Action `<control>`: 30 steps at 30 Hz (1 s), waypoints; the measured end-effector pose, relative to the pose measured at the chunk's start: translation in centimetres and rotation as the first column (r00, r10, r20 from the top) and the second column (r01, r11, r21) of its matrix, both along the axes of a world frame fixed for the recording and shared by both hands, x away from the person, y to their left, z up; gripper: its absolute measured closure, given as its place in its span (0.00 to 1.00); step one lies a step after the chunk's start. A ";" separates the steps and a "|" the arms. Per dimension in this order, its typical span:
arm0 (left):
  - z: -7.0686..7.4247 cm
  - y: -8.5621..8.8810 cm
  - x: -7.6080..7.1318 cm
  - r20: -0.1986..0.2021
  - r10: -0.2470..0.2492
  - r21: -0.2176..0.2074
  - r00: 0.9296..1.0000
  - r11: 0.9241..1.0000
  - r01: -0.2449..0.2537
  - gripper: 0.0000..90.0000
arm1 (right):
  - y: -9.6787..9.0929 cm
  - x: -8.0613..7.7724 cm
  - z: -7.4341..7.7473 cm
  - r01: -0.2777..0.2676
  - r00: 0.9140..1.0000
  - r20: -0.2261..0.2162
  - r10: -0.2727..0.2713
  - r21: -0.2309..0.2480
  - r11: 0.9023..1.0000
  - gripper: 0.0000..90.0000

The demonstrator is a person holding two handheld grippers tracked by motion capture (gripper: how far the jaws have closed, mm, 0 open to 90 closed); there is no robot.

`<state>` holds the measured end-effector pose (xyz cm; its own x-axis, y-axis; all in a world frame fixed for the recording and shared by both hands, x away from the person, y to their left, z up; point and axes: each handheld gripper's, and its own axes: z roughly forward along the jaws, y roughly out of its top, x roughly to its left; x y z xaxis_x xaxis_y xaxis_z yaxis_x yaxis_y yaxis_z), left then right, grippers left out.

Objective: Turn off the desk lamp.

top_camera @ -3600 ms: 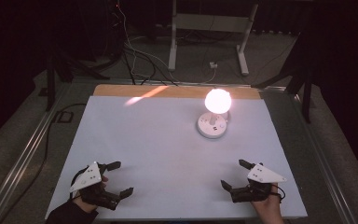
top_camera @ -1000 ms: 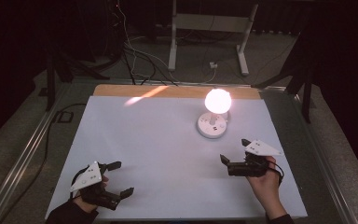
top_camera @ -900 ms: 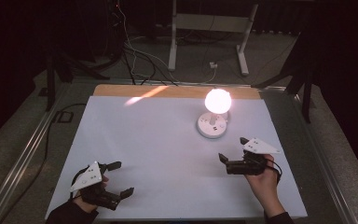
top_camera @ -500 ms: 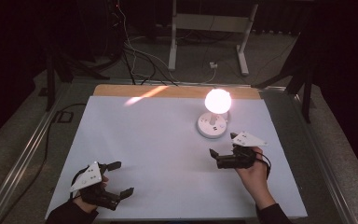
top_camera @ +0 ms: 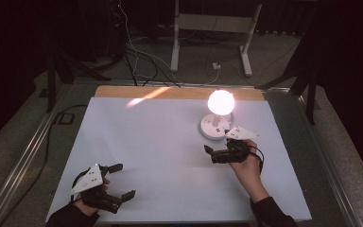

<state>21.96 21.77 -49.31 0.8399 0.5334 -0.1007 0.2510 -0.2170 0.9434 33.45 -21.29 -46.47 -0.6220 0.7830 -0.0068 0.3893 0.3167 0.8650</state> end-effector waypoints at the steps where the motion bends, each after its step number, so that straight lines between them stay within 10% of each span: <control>1: 0.0 0.0 0.0 -0.001 -0.001 -0.001 1.000 1.000 0.001 0.01 | 0.3 0.3 -0.2 0.041 0.999 0.014 -0.041 0.011 0.999 0.00; 16: 0.0 0.0 0.0 -0.004 0.002 -0.004 1.000 1.000 -0.002 0.01 | 1.4 2.4 -1.0 0.108 0.994 0.008 -0.109 0.049 0.993 0.00; 30: 0.0 0.1 0.0 -0.003 0.004 -0.008 1.000 1.000 -0.004 0.01 | 1.7 3.7 -1.1 0.218 0.976 -0.024 -0.218 -0.008 0.976 0.44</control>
<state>21.95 21.86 -49.28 0.8375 0.5358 -0.1076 0.2545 -0.2081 0.9444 37.14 -19.55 -47.56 -0.4363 0.8998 0.0016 0.4707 0.2267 0.8527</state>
